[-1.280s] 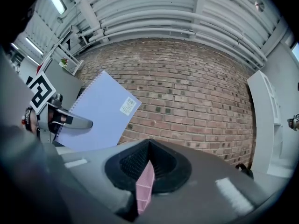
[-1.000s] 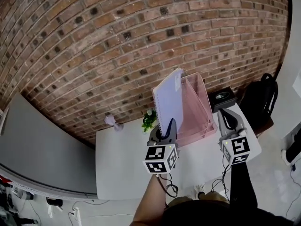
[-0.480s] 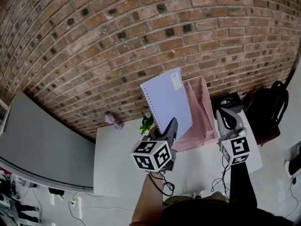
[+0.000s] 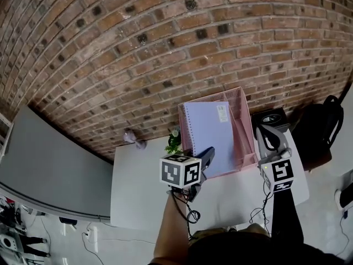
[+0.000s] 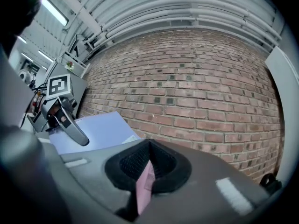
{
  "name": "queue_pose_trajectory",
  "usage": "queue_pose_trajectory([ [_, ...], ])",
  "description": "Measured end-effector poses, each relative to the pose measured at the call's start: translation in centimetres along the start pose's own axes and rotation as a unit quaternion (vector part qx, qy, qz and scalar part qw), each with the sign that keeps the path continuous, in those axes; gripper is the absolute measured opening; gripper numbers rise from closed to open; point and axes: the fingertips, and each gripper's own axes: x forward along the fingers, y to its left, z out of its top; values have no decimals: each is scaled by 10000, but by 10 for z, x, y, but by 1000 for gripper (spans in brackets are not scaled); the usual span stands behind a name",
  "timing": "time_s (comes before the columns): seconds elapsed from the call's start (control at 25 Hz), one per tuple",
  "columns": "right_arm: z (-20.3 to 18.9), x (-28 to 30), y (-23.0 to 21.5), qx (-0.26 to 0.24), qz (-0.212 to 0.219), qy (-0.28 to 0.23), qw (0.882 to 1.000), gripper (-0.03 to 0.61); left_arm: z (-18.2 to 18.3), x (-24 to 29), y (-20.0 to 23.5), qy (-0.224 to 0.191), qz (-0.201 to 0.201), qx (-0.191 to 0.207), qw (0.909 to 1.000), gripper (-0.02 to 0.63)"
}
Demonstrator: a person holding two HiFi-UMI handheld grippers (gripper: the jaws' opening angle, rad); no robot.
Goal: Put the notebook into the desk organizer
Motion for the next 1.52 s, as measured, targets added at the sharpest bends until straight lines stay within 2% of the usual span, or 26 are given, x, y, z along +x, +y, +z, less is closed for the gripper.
queue_pose_trajectory([
  [0.12, 1, 2, -1, -14, -21, 2, 10000, 0, -6, 9, 4, 227, 110, 148, 9996, 72],
  [0.24, 2, 6, -1, -30, -18, 4, 10000, 0, -9, 16, 14, 480, 432, 405, 9971, 74],
  [0.36, -2, 8, -4, -53, -33, 40, 10000, 0, -11, 22, 22, 718, 815, 777, 9910, 78],
  [0.6, -4, 12, -5, -17, -63, 44, 10000, 0, -10, 27, 40, 911, 1459, 1154, 9783, 87],
  [0.92, -8, 16, -4, -39, -36, 94, 9999, 0, -4, 30, 49, 666, 1787, 1268, 9734, 97],
  [1.24, -11, 20, -2, 46, -53, 142, 9999, 0, 0, 30, 58, 533, 2218, 1780, 9572, 116],
  [1.52, -17, 23, 1, 110, -20, 169, 9998, 0, 1, 32, 68, 375, 2486, 1898, 9491, 169],
])
